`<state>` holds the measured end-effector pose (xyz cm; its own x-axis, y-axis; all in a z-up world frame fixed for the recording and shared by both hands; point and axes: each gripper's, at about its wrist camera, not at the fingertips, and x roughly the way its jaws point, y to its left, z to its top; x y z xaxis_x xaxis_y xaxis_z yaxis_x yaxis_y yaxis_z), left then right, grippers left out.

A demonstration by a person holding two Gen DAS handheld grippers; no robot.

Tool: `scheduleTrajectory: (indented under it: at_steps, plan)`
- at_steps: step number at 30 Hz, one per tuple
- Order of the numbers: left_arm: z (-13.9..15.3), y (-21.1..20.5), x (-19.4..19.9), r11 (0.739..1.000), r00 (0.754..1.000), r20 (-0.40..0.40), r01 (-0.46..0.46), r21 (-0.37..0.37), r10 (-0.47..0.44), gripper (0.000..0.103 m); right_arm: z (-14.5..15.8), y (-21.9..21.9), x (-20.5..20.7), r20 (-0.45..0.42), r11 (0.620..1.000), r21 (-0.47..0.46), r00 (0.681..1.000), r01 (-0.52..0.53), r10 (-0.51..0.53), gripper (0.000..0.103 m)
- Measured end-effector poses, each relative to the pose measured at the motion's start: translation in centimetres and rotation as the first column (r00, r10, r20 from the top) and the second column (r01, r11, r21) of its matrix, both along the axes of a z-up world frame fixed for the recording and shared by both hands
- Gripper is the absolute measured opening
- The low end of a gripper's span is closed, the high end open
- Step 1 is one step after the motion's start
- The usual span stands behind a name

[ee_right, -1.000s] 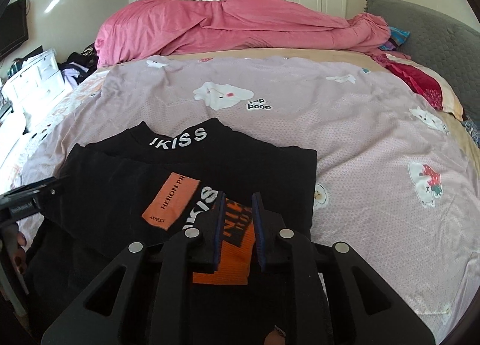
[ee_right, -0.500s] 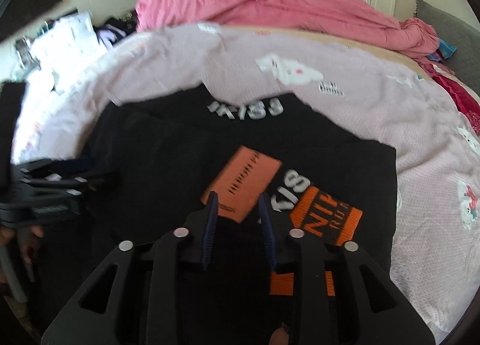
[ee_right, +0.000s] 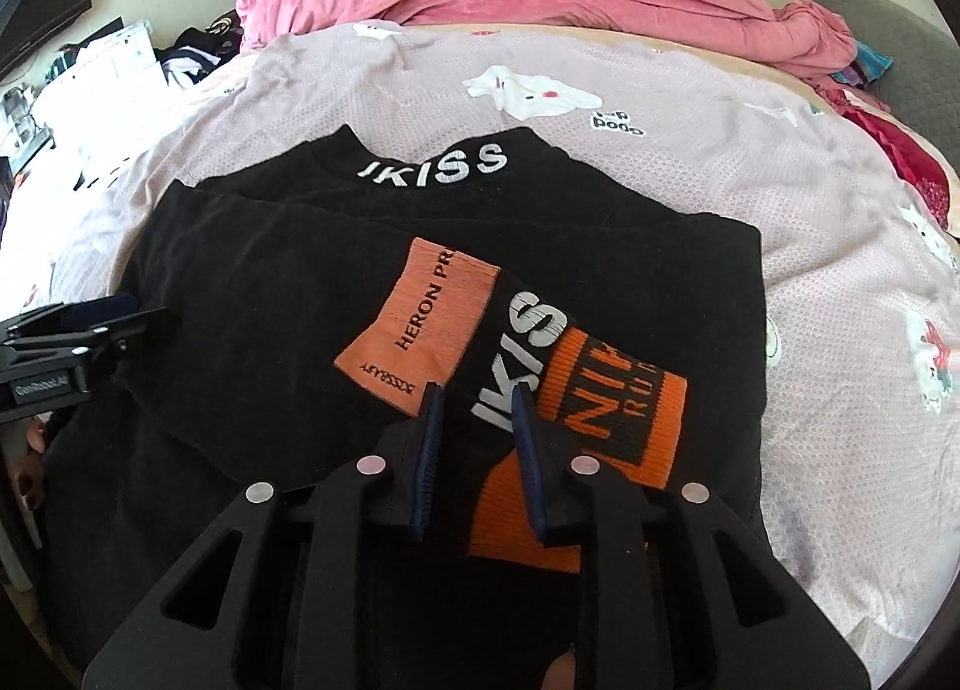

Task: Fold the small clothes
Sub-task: 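Release the sock on the shirt and raise the right tool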

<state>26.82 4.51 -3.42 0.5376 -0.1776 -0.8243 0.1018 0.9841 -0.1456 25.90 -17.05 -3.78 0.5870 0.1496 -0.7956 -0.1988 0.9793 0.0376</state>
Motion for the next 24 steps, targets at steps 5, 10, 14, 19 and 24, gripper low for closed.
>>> scheduleTrajectory:
  at_steps: [5,10,14,19,24]
  plan:
    - [0.4,-0.6,-0.6,0.999,1.0,0.002,0.01,0.041,-0.01,0.068,1.2,0.8,-1.8,0.036,0.996,0.071,0.998,-0.047,0.044,0.04]
    - [0.6,-1.2,-1.4,0.997,1.0,0.013,0.026,0.079,-0.027,0.068,-0.3,1.6,-1.8,0.007,0.999,0.021,0.999,-0.044,0.044,0.042]
    - [0.8,-1.1,-1.9,0.997,1.0,0.018,0.022,0.078,-0.024,0.068,0.1,1.8,-2.1,0.02,0.999,0.032,0.999,-0.032,0.032,0.042]
    - [1.9,-0.9,-2.9,0.997,0.999,0.034,0.014,0.077,-0.017,0.07,1.3,0.7,-3.4,0.048,0.994,0.107,0.999,-0.014,0.009,0.051]
    - [2.8,-0.5,-3.8,0.998,0.999,0.053,0.002,0.058,-0.006,0.075,2.2,0.1,-4.5,0.073,0.994,0.112,0.997,-0.001,-0.008,0.059]
